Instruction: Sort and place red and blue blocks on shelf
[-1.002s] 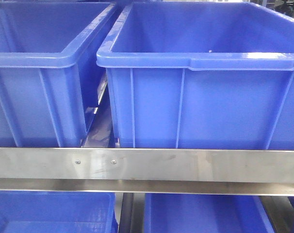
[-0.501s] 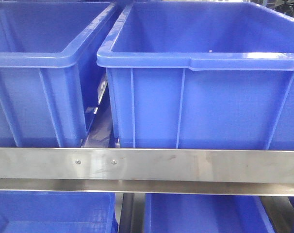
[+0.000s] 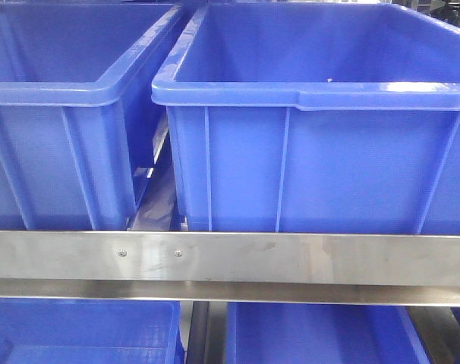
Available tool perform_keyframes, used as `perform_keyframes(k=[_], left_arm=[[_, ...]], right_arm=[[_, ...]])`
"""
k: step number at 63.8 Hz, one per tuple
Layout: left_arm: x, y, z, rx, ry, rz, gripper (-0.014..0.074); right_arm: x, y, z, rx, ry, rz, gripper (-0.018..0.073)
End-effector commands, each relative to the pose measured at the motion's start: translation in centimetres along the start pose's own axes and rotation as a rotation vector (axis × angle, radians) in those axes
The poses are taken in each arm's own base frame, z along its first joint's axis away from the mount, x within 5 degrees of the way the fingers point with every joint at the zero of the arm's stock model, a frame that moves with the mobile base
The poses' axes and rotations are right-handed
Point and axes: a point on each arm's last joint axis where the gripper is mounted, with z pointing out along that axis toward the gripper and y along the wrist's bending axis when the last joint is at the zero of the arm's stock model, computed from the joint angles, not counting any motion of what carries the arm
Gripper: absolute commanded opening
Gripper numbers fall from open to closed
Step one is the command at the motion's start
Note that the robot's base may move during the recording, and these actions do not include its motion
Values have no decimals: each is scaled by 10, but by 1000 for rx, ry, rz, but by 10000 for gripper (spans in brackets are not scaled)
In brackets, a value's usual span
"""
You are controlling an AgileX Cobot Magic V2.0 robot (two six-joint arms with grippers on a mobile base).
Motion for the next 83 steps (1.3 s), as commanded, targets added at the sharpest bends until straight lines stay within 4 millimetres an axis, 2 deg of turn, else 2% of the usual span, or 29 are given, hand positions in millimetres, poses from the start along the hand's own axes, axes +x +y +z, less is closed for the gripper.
perform_keyframes(k=[1, 63, 74, 83], left_arm=[[-15, -4, -4, 37, -100, 5, 125], [-15, -4, -4, 33, -99, 12, 125], [-16, -1, -23, 34, -171, 22, 125], [0, 4, -37, 48, -229, 17, 125]], right_arm=[[-10, 1, -2, -10, -110, -11, 57], [-10, 1, -2, -10, -110, -11, 57], [-10, 1, -2, -10, -110, -11, 57], [-10, 1, -2, -10, -110, -11, 57]])
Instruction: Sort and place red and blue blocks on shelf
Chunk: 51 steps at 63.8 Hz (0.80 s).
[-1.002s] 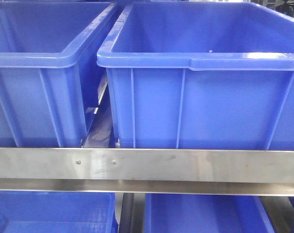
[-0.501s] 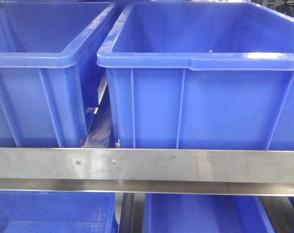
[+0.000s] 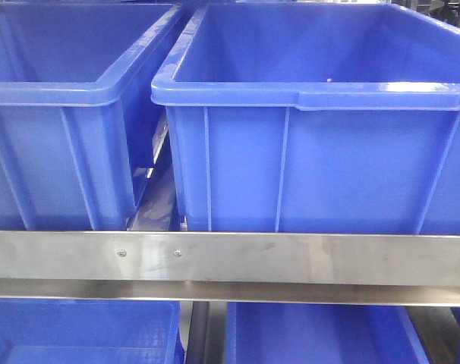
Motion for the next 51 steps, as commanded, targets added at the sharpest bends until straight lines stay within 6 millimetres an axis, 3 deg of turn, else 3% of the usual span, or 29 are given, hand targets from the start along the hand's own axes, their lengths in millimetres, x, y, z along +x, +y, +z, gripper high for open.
perform_keyframes(k=[1, 27, 38, 51], left_arm=[[-3, -1, -11, 39, -118, 2, 125], [81, 6, -15, 201, -313, -66, 125], [100, 8, -11, 226, -350, -83, 125], [106, 9, -11, 223, -364, -70, 125]], right_arm=[[-10, 1, -2, -9, -110, -13, 57], [-10, 1, -2, -9, -110, -13, 57], [-10, 1, -2, -9, -110, -13, 57], [-10, 1, -2, -9, -110, -13, 57]])
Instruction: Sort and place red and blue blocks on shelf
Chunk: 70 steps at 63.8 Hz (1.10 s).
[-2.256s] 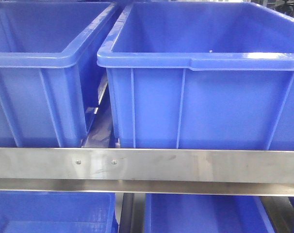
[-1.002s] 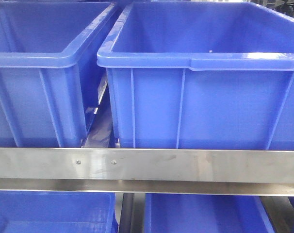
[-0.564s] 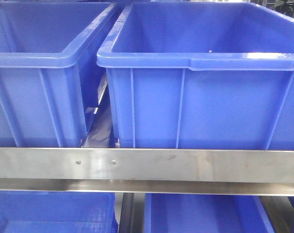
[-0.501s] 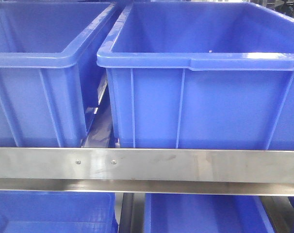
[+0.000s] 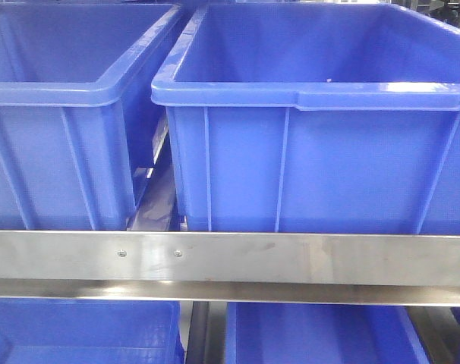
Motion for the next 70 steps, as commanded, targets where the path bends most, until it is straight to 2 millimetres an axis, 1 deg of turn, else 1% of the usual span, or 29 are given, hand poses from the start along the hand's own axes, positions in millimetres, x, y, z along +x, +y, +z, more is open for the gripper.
perform_keyframes(k=[1, 12, 42, 56, 70], left_arm=[[1, -2, 0, 43, -71, 6, 125], [1, -2, 0, 41, -72, 35, 125], [1, -2, -1, 42, -74, 32, 125], [0, -2, -1, 44, -78, 100, 125], [1, -2, -1, 43, -74, 109, 125]], right_arm=[[-9, 1, -2, -9, -109, -13, 57], [-9, 1, -2, -9, -109, -13, 57], [-9, 1, -2, -9, -109, -13, 57], [-9, 1, -2, -9, -109, -13, 57], [-9, 1, -2, -9, -109, -13, 57]])
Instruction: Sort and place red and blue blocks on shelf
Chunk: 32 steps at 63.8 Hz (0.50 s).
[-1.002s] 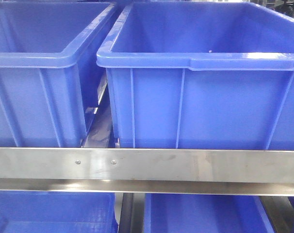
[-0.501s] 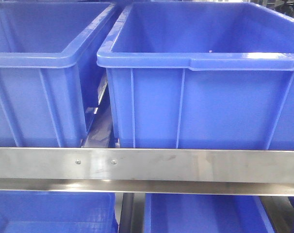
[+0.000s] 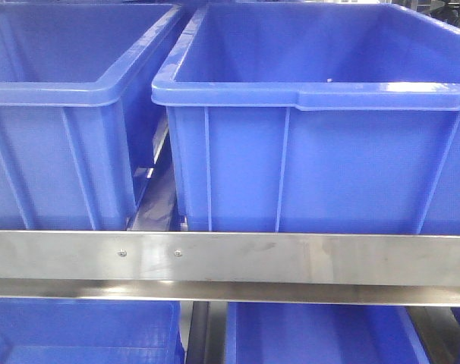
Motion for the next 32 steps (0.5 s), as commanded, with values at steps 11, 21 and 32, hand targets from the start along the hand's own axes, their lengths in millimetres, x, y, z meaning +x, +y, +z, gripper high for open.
perform_keyframes(k=[11, 21, 32], left_arm=[[0, -1, 0, 30, -77, -2, 125], [0, -1, 0, 30, -77, -2, 125], [0, -1, 0, 30, -77, -2, 125]], right_arm=[[-9, 1, -2, -9, -109, -13, 57], [-9, 1, -2, -9, -109, -13, 57], [-9, 1, -2, -9, -109, -13, 57]])
